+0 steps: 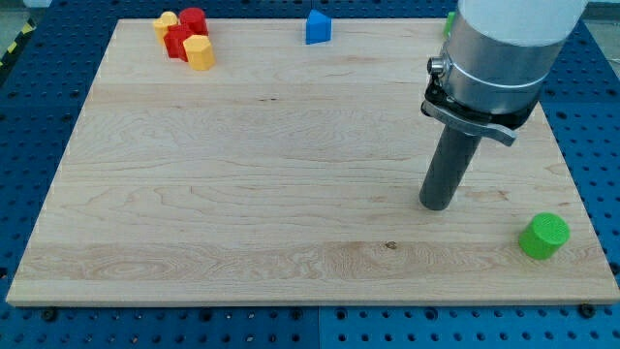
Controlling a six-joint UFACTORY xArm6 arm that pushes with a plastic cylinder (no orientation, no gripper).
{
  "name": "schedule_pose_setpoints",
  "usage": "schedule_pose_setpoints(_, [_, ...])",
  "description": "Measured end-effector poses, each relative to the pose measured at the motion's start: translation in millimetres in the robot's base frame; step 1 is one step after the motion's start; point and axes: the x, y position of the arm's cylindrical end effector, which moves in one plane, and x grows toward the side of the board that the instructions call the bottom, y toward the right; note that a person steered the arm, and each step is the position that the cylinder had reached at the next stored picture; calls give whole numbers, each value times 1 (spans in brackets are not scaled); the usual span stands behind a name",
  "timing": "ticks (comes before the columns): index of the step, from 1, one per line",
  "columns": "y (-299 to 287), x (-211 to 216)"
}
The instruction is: Move arm towards top left corner of the board
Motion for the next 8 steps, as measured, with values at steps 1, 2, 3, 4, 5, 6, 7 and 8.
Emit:
schedule_pose_setpoints(1, [-32,-17])
schedule_pose_setpoints(2, [-88,-29])
schedule_pose_setpoints(3, [-143,-50])
schedule_pose_setpoints(4, [-199,-78])
schedule_pose_setpoints(5, [-257,-111])
schedule_pose_setpoints(6, [-308,-150])
schedule_pose_setpoints(7, [-351,-198])
schedule_pose_setpoints(8, [-365,-220])
